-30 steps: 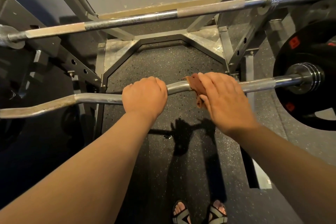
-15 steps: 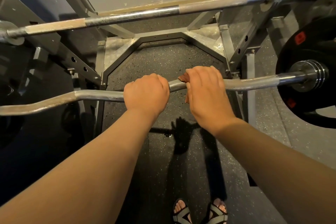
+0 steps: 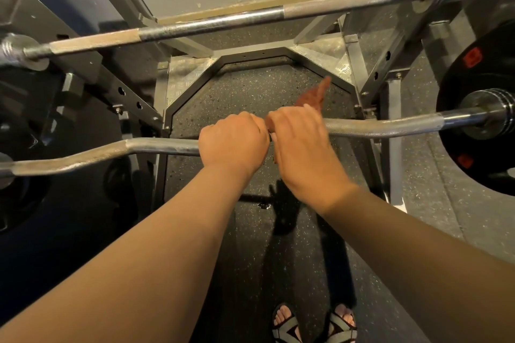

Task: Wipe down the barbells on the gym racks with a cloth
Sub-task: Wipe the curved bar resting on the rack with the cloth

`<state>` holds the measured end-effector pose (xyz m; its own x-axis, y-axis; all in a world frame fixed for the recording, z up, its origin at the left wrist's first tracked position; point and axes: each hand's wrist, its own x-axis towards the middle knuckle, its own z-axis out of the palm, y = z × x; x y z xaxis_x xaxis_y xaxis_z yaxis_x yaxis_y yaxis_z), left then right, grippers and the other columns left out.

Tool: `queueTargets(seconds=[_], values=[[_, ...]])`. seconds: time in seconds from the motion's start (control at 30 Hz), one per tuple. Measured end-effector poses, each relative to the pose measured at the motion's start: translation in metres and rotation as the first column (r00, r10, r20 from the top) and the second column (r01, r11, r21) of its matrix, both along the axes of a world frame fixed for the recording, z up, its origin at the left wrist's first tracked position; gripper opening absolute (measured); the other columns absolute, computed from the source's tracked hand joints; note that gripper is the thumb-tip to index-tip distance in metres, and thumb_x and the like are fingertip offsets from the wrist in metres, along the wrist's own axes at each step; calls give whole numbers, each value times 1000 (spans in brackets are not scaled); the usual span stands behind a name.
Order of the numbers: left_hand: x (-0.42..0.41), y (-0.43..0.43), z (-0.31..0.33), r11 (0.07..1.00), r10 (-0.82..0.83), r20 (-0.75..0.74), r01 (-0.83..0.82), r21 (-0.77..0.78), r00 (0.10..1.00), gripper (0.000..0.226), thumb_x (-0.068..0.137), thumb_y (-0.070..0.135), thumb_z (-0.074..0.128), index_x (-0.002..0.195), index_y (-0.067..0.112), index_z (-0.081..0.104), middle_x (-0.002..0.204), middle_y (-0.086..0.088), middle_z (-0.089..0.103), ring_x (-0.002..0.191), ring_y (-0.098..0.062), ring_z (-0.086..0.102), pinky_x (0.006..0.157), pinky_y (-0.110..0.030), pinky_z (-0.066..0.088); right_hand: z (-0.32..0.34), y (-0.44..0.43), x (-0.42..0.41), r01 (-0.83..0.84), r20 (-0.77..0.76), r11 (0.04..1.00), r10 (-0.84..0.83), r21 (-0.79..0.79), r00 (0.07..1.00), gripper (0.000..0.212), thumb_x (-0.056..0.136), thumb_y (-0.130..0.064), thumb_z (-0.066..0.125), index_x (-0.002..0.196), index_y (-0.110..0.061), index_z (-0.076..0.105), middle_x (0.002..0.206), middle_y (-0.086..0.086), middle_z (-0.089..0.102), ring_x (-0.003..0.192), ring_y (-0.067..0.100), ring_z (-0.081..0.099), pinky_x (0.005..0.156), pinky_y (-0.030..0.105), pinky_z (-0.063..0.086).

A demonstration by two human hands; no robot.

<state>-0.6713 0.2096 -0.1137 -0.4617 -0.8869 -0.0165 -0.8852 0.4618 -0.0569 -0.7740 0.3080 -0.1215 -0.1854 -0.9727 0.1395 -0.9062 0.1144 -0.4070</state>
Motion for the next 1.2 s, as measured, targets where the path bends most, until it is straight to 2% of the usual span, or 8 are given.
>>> queueTargets(seconds=[0.2,0.33,0.63,0.87,1.0,1.07,1.13,1.2], values=[[0,1,2,994,-101,124,106,-36,987,32,100,22,29,105,16,60,83,0,49,66,-25,45,51,-31,19,10,21,-45,154,-65,988,-153,16,986,19,107,-29,45,122,-21,53,112,-5,52,109,17,46,114,40,34],[0,2,4,994,-96,134,102,-42,986,30,101,22,33,107,14,61,88,-2,57,68,-25,47,58,-36,30,9,14,-23,302,-24,953,-302,-9,953,19,106,-18,46,122,-17,55,116,-1,53,120,23,46,125,47,20],[0,4,3,1000,-28,37,28,-6,999,28,100,25,29,87,22,54,75,2,44,64,-24,43,61,-35,29,2,18,-15,44,-80,999,-43,13,996,36,106,-19,46,142,-18,47,135,-2,51,136,22,41,128,41,6],[0,3,8,996,-86,86,87,-7,993,30,101,21,32,103,15,62,82,0,49,67,-25,45,61,-35,31,18,-26,-24,197,-123,972,-181,130,976,30,108,-30,36,110,-15,61,106,5,66,100,29,57,92,42,40],[1,3,7,998,-59,73,59,3,996,31,100,23,31,99,18,62,77,2,44,64,-24,42,60,-35,27,2,7,-4,186,-96,981,-181,53,979,36,109,-27,38,141,-16,49,141,3,52,139,25,40,126,48,13],[1,5,9,997,-76,75,76,-3,994,30,100,23,32,99,18,61,77,2,44,63,-24,41,59,-35,27,-3,25,0,153,-79,988,-150,33,986,48,109,-26,41,156,-15,36,158,4,38,153,24,22,128,50,-1],[2,6,11,996,-90,72,90,1,993,29,101,21,33,101,16,61,80,1,45,65,-24,43,61,-36,30,-1,22,-5,133,-76,990,-130,45,989,45,109,-28,39,153,-16,42,152,3,44,149,24,29,128,50,4],[3,7,12,995,-100,67,100,6,993,28,101,20,33,102,16,61,82,1,45,67,-24,44,62,-36,31,8,3,-13,151,-106,985,-142,80,984,31,109,-30,37,128,-18,57,122,0,58,123,25,50,123,46,23]])
